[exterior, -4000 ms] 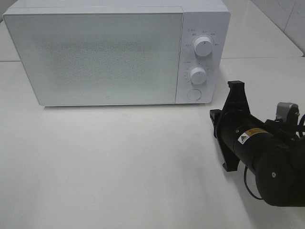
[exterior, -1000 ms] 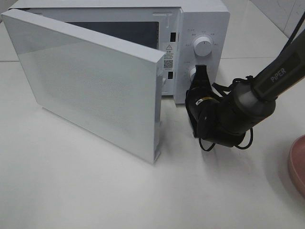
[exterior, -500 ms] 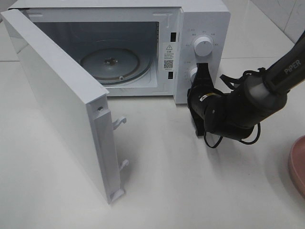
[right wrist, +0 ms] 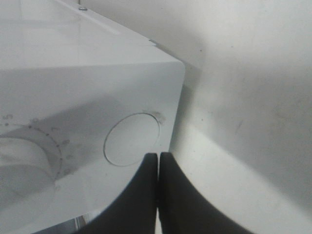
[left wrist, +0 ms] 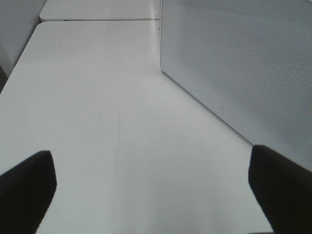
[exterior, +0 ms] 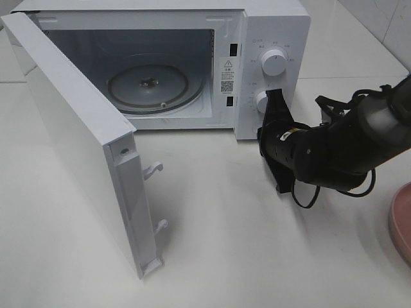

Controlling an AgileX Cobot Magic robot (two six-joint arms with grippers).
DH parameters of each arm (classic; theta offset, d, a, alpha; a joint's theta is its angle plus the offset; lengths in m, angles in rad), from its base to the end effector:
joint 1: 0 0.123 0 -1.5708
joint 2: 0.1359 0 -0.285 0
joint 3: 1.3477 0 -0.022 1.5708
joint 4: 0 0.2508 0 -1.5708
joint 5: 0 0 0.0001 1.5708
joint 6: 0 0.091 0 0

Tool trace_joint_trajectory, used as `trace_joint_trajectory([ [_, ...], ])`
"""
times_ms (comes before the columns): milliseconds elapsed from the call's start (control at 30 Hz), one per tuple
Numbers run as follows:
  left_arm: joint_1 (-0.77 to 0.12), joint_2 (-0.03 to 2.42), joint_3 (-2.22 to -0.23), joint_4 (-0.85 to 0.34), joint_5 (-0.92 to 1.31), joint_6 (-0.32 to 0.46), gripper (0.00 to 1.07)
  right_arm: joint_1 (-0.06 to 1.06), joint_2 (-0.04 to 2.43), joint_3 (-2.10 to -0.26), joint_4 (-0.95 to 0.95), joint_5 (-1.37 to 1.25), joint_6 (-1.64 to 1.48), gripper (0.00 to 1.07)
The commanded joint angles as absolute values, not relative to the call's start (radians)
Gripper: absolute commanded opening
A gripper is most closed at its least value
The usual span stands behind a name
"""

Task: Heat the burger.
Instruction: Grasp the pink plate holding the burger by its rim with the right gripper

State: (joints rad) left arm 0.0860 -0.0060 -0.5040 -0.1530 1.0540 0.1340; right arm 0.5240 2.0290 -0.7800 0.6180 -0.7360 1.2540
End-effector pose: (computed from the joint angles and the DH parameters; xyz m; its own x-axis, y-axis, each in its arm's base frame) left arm -0.0054 -0.0126 0.2797 -0.4322 0.0204 -0.9015 0.0588 0.9983 -0.0056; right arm 0.3224 0.1455 0.0956 -0.0945 0.9944 -0.0478 0.4569 0.0860 0.8854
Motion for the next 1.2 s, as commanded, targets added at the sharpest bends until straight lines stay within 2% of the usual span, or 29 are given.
trace_joint_trajectory([
  [33, 0.088, -0.025, -0.5, -0.151, 1.04, 0.126, 1.0, 0.518, 1.992, -0.761, 0.603, -0.716, 1.211, 0.0],
  [200, 0.088, -0.025, -0.5, -0.151, 1.04, 0.126, 1.0, 0.518, 1.931, -0.727, 0.603, -0.675, 1.129, 0.0],
  [533, 0.088, -0.025, -0.5, -0.151, 1.04, 0.126, 1.0, 0.518, 1.776, -0.687, 0.602, -0.45, 0.767, 0.0],
  [600, 0.088, -0.025, -0.5, -0.151, 1.04, 0.126, 1.0, 0.516, 1.725, -0.687, 0.602, -0.334, 0.579, 0.0],
  [933, 0.088, -0.025, -0.5, -0.151, 1.04, 0.126, 1.0, 0.516, 1.62, -0.689, 0.601, 0.014, 0.103, 0.01],
  [1067, 0.088, -0.025, -0.5, -0.151, 1.04, 0.126, 1.0, 0.516, 1.593, -0.689, 0.591, 0.124, 0.0, 0.02],
  [1200, 0.088, -0.025, -0.5, -0.151, 1.04, 0.126, 1.0, 0.516, 1.564, -0.689, 0.493, 0.263, -0.025, 0.03],
])
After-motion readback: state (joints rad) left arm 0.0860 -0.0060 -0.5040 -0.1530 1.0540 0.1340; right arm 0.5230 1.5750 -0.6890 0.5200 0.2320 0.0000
